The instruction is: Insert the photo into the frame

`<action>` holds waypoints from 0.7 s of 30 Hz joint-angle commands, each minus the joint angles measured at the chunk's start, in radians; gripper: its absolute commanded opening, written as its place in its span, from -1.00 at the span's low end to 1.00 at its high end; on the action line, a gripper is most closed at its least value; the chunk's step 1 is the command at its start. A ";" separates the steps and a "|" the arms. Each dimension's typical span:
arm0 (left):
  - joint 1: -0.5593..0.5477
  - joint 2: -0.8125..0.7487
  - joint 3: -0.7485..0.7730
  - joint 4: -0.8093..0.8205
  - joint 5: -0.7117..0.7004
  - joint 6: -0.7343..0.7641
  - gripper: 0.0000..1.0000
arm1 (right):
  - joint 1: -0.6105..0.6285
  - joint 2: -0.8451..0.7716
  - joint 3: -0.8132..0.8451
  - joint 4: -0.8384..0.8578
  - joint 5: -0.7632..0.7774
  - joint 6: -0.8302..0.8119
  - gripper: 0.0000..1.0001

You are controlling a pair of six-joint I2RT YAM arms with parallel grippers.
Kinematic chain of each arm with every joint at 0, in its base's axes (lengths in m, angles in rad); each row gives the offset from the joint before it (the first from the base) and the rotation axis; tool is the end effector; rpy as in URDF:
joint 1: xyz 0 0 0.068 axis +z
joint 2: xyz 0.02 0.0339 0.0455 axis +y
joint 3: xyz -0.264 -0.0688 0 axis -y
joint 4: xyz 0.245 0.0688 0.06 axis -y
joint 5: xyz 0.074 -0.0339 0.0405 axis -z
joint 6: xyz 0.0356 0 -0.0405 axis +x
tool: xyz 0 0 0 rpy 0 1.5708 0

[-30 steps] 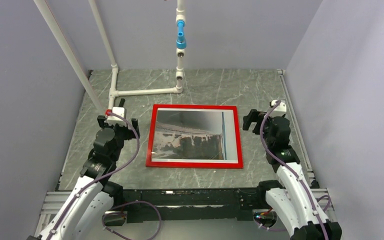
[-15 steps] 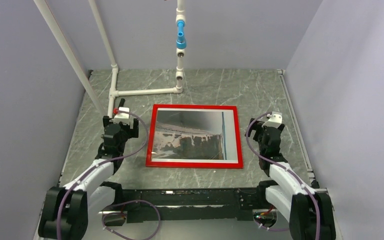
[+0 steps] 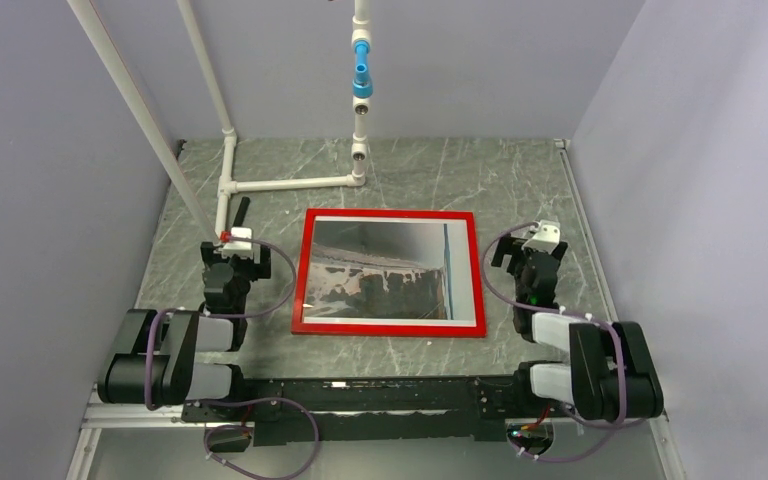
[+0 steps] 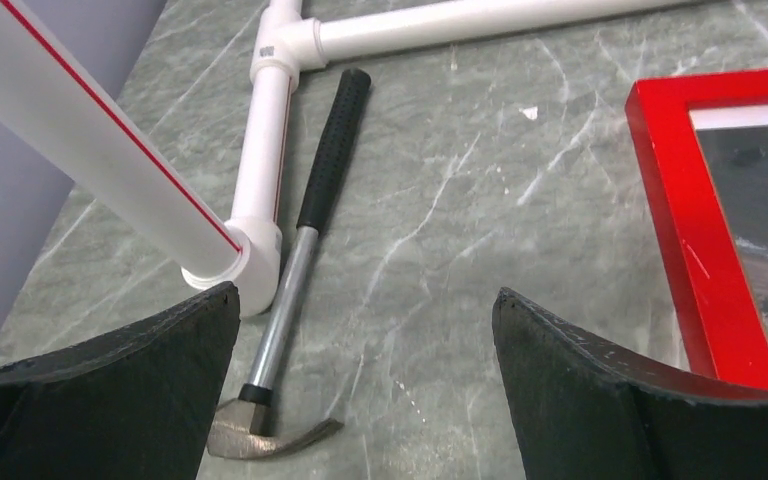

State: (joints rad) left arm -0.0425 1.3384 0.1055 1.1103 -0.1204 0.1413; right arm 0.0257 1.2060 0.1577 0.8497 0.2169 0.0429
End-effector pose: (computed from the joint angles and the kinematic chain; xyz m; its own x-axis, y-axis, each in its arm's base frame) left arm 0.2055 -0.0045 0.1458 -0.1318 0.1455 -0.9805 -0.0589 0.9863 0.1543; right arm 0.2068 -0.0023 0.1563 -0.1891 0.0370 -0.9813 0.1941 0.9810 -0.0004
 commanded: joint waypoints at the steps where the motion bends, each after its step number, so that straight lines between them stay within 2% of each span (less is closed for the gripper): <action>1: 0.009 0.008 0.047 0.099 -0.030 -0.024 0.99 | -0.009 0.103 0.123 0.050 -0.034 -0.034 0.96; 2: 0.008 0.015 0.070 0.060 -0.063 -0.028 0.99 | -0.010 0.135 0.140 0.043 -0.052 -0.026 0.99; 4: 0.008 -0.007 0.110 -0.061 -0.081 -0.058 0.99 | -0.011 0.233 0.085 0.233 -0.053 -0.019 0.99; 5: 0.010 0.005 0.102 -0.014 -0.083 -0.055 0.99 | -0.011 0.282 0.060 0.346 -0.007 -0.015 0.99; 6: 0.008 0.019 0.090 0.035 -0.089 -0.043 0.99 | -0.011 0.260 0.072 0.278 0.004 0.001 0.99; 7: 0.007 0.012 0.092 0.012 -0.090 -0.047 0.99 | -0.013 0.264 0.098 0.233 0.003 0.012 0.99; 9: 0.007 0.003 0.109 -0.038 -0.080 -0.053 0.99 | -0.012 0.267 0.085 0.267 0.007 0.009 0.99; 11: 0.007 0.016 0.096 0.015 -0.084 -0.043 0.99 | -0.013 0.275 0.090 0.273 0.025 0.012 1.00; 21: 0.006 0.015 0.102 -0.002 -0.081 -0.049 0.99 | -0.012 0.275 0.088 0.276 0.020 0.010 0.99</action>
State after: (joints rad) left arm -0.0383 1.3495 0.1886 1.0737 -0.1997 0.1104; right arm 0.0181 1.4837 0.2443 1.0496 0.2276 0.0372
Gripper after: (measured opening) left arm 0.994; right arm 0.994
